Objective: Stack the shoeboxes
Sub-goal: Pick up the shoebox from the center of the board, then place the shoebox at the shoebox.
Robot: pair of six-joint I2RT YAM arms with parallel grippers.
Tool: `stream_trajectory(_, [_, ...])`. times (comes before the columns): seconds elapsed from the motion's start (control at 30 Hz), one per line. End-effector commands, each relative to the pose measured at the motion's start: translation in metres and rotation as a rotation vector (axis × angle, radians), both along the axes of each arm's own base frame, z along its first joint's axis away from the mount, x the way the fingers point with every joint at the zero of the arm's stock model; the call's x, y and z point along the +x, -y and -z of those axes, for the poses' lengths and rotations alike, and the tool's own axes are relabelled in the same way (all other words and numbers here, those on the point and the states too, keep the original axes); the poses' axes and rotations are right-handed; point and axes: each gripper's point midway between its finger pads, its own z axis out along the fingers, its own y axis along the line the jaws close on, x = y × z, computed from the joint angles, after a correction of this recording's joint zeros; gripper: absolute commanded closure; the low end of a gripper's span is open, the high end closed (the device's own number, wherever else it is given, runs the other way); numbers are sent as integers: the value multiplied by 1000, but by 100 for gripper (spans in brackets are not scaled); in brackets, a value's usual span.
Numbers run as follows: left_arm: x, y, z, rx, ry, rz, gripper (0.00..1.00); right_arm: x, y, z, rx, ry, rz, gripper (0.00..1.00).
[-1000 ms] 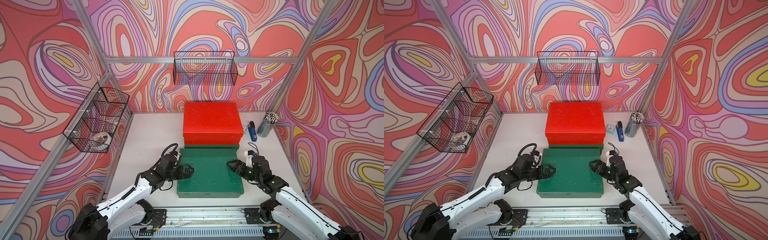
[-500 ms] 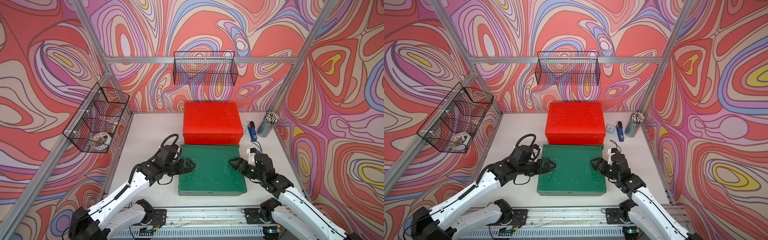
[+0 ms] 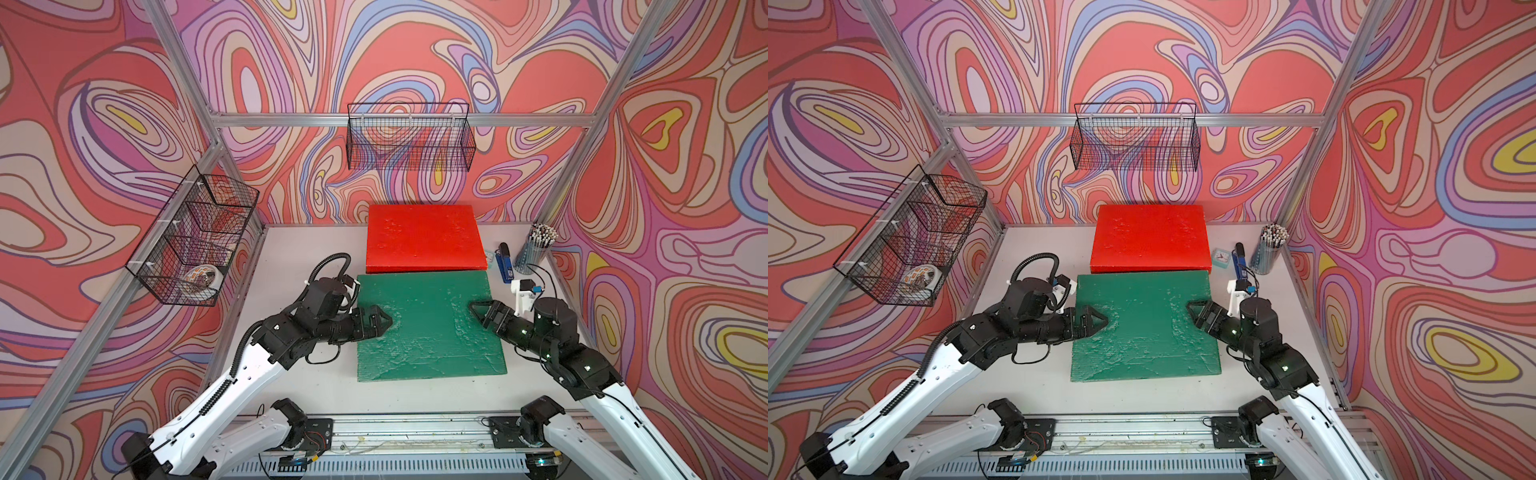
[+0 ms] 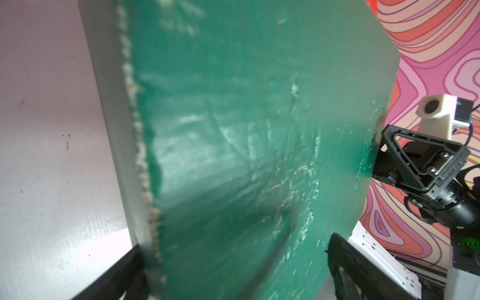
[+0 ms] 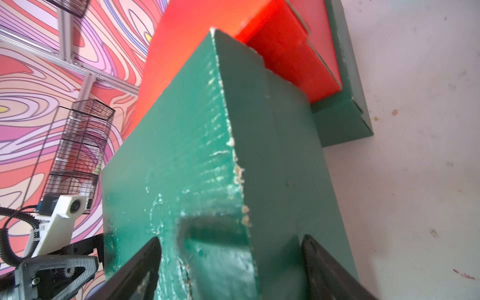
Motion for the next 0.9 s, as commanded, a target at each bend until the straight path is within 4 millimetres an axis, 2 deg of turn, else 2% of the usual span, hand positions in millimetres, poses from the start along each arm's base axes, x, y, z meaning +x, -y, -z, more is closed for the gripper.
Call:
stream_trajectory(0.0, [-10,31,-57,-141,83,128,0,-11,-24,-47,91,74,-136,16])
stream_trajectory(0.23, [-8,50,-104,-168,118,181,0,-12,-26,-111,118,166,-156,16])
stream_trajectory(0.37, [-4,59,-130,-201,145,184,0,-10,-25,-138,117,205,-152,16])
stream_trajectory(0.53, [11,66,-151,-200,178,152,0,3,-33,-156,123,219,-169,16])
stream_trajectory(0.73, [24,88,-159,-215,132,168,0,22,-43,-171,125,225,-179,16])
stream_trajectory(0.87, [41,98,-177,-215,163,149,0,35,-46,-179,118,233,-170,16])
